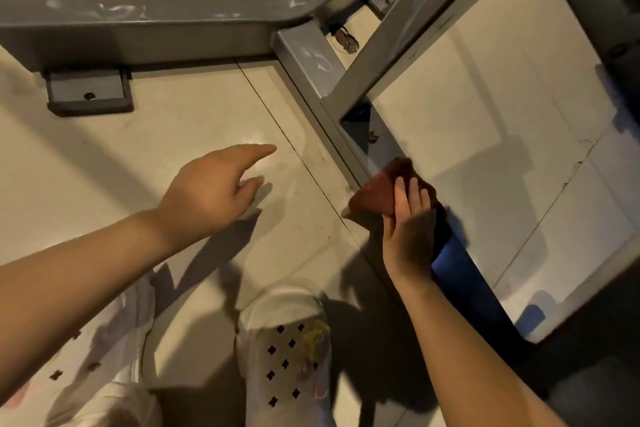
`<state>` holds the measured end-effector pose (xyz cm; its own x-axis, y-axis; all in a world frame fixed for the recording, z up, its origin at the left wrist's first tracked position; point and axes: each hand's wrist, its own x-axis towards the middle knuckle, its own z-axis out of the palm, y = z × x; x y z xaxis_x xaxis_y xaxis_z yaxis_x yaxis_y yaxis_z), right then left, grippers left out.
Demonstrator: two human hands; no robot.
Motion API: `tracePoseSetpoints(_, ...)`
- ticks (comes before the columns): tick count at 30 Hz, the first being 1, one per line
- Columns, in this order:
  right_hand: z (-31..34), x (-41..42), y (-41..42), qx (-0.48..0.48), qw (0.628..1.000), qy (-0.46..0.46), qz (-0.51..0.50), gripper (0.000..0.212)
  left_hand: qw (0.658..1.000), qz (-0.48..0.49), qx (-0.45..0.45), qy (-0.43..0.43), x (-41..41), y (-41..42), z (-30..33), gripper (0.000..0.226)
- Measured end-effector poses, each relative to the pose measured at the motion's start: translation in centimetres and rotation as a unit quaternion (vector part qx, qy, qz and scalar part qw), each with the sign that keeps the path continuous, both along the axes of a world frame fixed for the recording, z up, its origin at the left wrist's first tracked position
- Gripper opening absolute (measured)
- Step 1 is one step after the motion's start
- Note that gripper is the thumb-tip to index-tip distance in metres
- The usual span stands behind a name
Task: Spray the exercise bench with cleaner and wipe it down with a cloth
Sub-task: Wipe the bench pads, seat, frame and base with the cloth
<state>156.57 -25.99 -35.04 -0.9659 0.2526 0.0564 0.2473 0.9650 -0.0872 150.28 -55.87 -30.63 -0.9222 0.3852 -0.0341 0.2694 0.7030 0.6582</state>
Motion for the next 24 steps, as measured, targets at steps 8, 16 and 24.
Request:
tracePoseSetpoints(8, 5.3, -5.3, -4.0, -0.235, 0.958, 0.162, -0.023, 0.036, 0.952, -0.079, 0.262, -0.137, -8.4, 8.8, 8.5, 0.073)
tracePoseSetpoints(16, 2.5, -9.5, -5.2, 0.005, 0.991, -0.037, 0.13, 0.035, 0.954, -0.147, 0.218, -0.145, -9.1, 9.3, 8.1, 0.087)
tracePoseSetpoints(24, 2.0, -6.0, -2.5, 0.038, 0.986, 0.017, 0.162, 0.063, 0.959, -0.094, 0.208, -0.167, -8.7, 8.2, 7.1, 0.074)
